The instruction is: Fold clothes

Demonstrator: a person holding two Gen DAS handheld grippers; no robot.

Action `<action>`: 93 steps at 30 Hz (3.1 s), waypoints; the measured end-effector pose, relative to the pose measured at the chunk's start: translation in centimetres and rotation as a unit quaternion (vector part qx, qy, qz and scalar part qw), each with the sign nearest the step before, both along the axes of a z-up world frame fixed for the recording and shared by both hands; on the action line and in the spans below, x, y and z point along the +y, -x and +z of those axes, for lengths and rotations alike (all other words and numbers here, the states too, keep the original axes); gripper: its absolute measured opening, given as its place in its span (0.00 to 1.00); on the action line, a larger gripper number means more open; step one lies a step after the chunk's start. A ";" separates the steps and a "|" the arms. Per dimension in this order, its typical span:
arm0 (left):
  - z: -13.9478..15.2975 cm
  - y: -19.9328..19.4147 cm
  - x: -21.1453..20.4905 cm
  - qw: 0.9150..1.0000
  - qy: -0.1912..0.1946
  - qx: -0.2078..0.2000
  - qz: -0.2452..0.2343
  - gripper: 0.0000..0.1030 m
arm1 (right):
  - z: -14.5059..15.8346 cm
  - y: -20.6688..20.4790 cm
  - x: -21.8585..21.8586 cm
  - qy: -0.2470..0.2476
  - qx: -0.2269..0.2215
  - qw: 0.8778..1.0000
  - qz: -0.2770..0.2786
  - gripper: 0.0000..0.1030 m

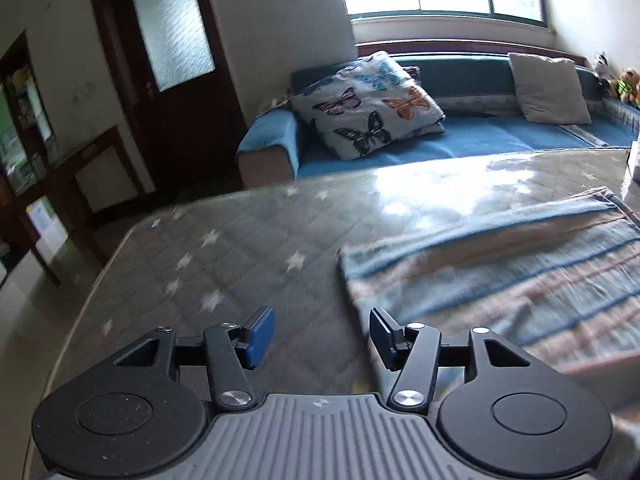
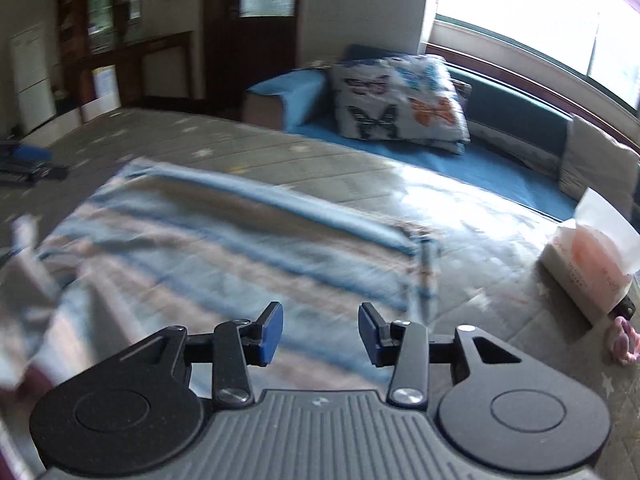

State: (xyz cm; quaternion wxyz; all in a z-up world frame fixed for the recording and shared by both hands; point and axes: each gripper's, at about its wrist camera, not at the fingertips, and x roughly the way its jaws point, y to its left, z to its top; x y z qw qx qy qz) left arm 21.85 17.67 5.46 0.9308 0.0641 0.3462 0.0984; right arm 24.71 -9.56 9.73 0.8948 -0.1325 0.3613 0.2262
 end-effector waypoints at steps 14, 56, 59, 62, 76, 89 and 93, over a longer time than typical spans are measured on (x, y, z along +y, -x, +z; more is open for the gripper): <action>-1.4 10.3 3.7 0.998 0.061 0.012 0.019 0.53 | 0.7 12.5 5.5 -0.086 0.074 0.978 0.177 0.44; -0.6 23.5 6.2 0.981 0.172 -0.087 0.029 0.04 | -1.8 18.2 9.6 -0.139 0.118 0.948 0.260 0.07; -1.6 25.0 6.1 0.982 0.174 -0.066 0.035 0.05 | -2.5 18.9 9.7 -0.129 0.132 0.943 0.277 0.14; -2.1 25.7 5.7 0.984 0.168 -0.046 0.034 0.05 | -3.0 19.4 9.7 -0.121 0.140 0.939 0.288 0.19; 0.6 22.6 2.7 0.988 0.139 -0.067 -0.004 0.45 | -3.8 18.8 11.0 -0.154 0.157 0.933 0.283 0.42; -1.4 6.5 -0.1 0.990 0.140 0.024 -0.002 0.43 | -5.0 18.9 11.5 -0.164 0.177 0.919 0.311 0.52; -3.2 3.4 -1.3 0.994 0.096 0.053 -0.008 0.38 | -5.3 18.6 11.7 -0.179 0.198 0.908 0.325 0.53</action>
